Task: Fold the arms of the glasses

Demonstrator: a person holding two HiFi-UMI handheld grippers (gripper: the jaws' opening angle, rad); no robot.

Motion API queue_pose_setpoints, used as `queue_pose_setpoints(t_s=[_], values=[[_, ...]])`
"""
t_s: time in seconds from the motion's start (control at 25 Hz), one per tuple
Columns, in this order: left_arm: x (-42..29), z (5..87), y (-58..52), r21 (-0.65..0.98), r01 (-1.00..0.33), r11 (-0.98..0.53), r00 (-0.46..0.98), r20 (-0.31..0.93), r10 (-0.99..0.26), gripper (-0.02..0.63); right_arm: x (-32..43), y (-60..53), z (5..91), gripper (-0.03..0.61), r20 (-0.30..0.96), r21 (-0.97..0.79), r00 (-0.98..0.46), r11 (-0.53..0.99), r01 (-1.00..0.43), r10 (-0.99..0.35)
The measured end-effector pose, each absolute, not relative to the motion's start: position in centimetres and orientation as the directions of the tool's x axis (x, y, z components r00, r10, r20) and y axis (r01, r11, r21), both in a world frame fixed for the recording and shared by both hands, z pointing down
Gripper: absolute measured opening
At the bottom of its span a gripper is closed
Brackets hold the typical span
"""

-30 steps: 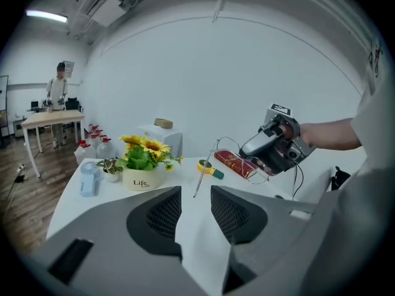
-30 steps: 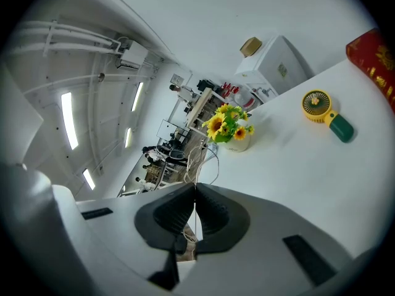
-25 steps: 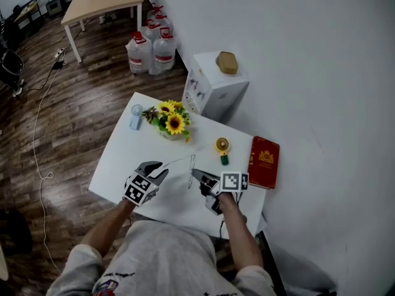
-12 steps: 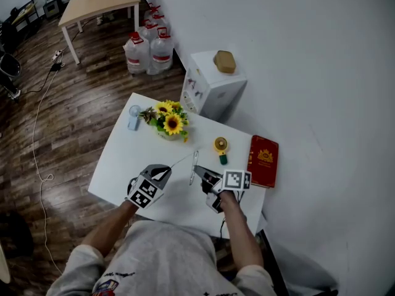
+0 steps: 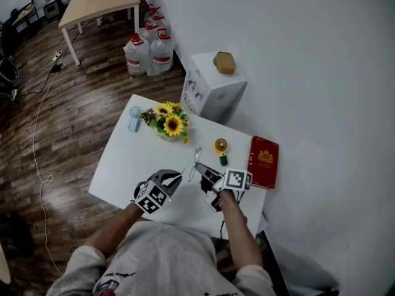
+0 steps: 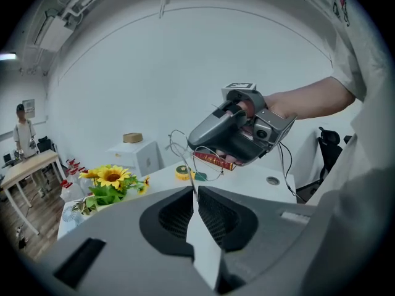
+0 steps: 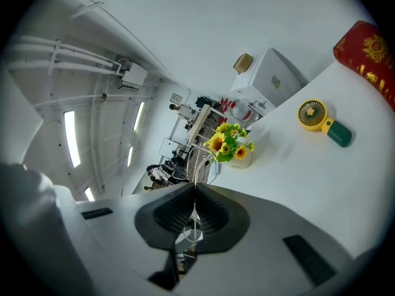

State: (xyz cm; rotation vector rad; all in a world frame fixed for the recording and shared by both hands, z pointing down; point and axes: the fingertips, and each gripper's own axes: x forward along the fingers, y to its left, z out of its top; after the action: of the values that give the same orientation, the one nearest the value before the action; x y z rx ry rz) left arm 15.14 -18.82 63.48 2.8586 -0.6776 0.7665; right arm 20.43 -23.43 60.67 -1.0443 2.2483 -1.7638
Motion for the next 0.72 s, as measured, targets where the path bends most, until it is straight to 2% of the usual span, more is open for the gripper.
queue_pose_setpoints(t_s=[0.12,0.28,0.4,0.52,0.6,0.72], values=[[16.0,63.4,-18.0,-0.026,-0.407,-0.913,0.783,0.504,-0.364,0.017,20.3,-22.9,60.8,0.012,0.329,-0.908,-0.746,0.022,-0.418,-0.579],[16.5,63.5,-17.4,-0.011,-0.385,-0.923,0.788,0.517,-0.335,0.018,20.0,-22.7,61.0,0.012,0.32,-0.915,-0.748,0.014,-0.402,-0.582],[16.4,63.5,-17.0,0.005,-0.374,-0.927,0.798,0.511,-0.319,0.025,20.1,-22.9,61.0,0.012,0.31,-0.907,-0.751,0.055,-0.417,-0.584],[16.0,63.6,-17.0,0.03,-0.378,-0.925,0.801,0.511,-0.311,0.07,20.4,-23.2,61.0,0.012,0.307,-0.897,-0.741,0.079,-0.435,-0.597],[15.4,63.3,-17.2,0.057,-0.402,-0.914,0.802,0.504,-0.321,0.074,20.9,-23.3,60.9,0.012,0.31,-0.892,-0.729,0.08,-0.446,-0.61],[13.9,62.7,-18.4,0.087,-0.463,-0.882,0.794,0.483,-0.369,0.074,21.3,-23.6,60.3,0.012,0.288,-0.864,-0.729,0.161,-0.478,-0.621]])
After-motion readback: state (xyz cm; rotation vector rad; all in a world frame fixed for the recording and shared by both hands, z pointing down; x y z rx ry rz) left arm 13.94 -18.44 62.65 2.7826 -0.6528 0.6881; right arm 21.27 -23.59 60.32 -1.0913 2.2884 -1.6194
